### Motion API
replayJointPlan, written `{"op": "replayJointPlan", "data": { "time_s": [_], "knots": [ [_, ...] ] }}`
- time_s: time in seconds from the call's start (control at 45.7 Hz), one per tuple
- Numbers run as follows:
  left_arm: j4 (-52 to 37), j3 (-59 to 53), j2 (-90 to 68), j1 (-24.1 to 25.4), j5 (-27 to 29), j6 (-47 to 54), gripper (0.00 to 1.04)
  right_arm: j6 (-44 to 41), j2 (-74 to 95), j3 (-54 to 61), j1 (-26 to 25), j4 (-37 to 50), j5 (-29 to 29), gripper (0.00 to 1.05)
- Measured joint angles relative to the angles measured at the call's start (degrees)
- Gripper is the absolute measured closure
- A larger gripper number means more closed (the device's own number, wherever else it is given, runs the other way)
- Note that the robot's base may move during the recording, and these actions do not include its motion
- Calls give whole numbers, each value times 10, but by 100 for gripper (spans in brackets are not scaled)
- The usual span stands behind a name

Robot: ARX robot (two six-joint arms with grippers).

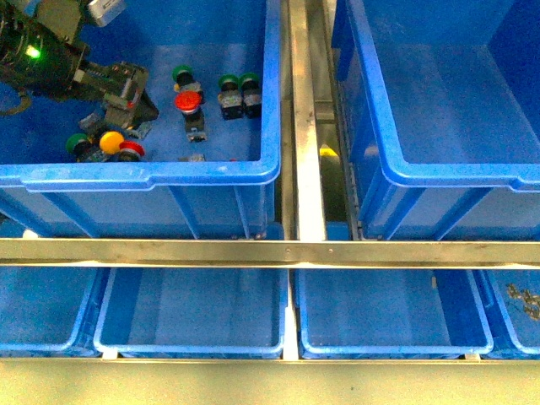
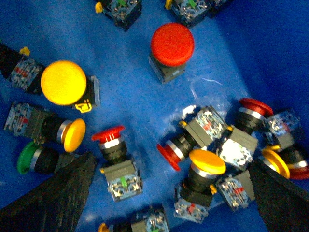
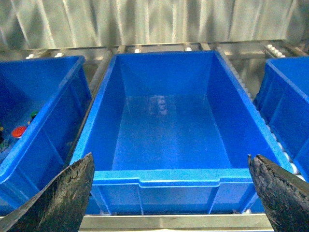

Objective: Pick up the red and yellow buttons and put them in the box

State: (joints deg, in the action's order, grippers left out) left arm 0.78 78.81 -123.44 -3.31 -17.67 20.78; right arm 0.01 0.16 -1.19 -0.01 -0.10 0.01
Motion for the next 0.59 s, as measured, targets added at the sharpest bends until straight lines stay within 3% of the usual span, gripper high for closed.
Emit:
{"op": "replayJointPlan", "data": {
  "time_s": [0.591],
  "knots": [
    [18, 163, -130, -28, -3, -20, 8, 0, 0, 0, 0, 0, 0, 7]
  ]
}}
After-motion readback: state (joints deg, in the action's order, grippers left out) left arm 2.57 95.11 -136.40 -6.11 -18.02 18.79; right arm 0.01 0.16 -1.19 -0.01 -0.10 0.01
